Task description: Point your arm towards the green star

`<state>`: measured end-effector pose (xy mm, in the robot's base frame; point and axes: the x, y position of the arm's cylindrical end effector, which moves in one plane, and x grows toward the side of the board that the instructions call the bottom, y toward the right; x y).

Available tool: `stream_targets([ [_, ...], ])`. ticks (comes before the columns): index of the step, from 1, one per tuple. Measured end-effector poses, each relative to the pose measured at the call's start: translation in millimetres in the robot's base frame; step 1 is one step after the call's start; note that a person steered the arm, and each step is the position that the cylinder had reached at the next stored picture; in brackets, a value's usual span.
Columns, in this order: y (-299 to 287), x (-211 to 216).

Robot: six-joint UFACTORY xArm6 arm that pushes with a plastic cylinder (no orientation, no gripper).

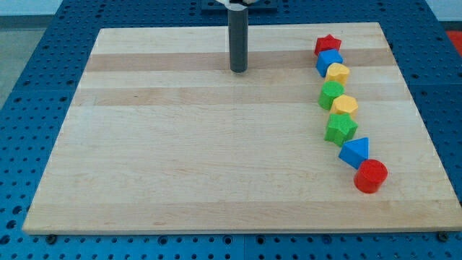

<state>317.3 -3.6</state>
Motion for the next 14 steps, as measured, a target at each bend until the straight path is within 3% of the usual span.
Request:
stream_targets([
  [3, 4, 12],
  [6, 36, 245],
  [8, 38, 245],
  [10, 39, 198],
  [14, 59, 170],
])
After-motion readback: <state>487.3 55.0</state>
